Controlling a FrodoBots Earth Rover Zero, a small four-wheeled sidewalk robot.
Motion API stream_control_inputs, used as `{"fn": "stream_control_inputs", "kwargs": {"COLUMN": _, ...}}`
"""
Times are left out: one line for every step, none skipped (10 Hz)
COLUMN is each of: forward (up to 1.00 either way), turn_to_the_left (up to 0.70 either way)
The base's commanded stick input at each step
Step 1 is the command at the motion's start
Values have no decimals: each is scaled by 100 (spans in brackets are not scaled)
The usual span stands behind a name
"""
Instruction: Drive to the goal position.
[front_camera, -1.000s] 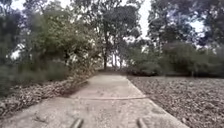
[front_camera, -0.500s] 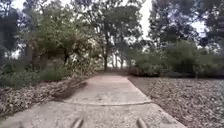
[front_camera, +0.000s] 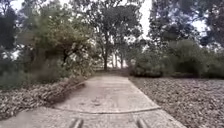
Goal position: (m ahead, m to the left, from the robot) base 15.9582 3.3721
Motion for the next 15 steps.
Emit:
{"fn": "stream_control_inputs", "kwargs": {"forward": 60, "turn_to_the_left": 0}}
{"fn": "stream_control_inputs", "kwargs": {"forward": 60, "turn_to_the_left": 0}}
{"fn": "stream_control_inputs", "kwargs": {"forward": 60, "turn_to_the_left": 0}}
{"fn": "stream_control_inputs", "kwargs": {"forward": 60, "turn_to_the_left": 0}}
{"fn": "stream_control_inputs", "kwargs": {"forward": 60, "turn_to_the_left": 0}}
{"fn": "stream_control_inputs", "kwargs": {"forward": 60, "turn_to_the_left": 0}}
{"fn": "stream_control_inputs", "kwargs": {"forward": 60, "turn_to_the_left": 0}}
{"fn": "stream_control_inputs", "kwargs": {"forward": 60, "turn_to_the_left": 0}}
{"fn": "stream_control_inputs", "kwargs": {"forward": 60, "turn_to_the_left": 0}}
{"fn": "stream_control_inputs", "kwargs": {"forward": 60, "turn_to_the_left": 0}}
{"fn": "stream_control_inputs", "kwargs": {"forward": 60, "turn_to_the_left": 0}}
{"fn": "stream_control_inputs", "kwargs": {"forward": 60, "turn_to_the_left": 0}}
{"fn": "stream_control_inputs", "kwargs": {"forward": 60, "turn_to_the_left": 0}}
{"fn": "stream_control_inputs", "kwargs": {"forward": 60, "turn_to_the_left": 0}}
{"fn": "stream_control_inputs", "kwargs": {"forward": 60, "turn_to_the_left": 0}}
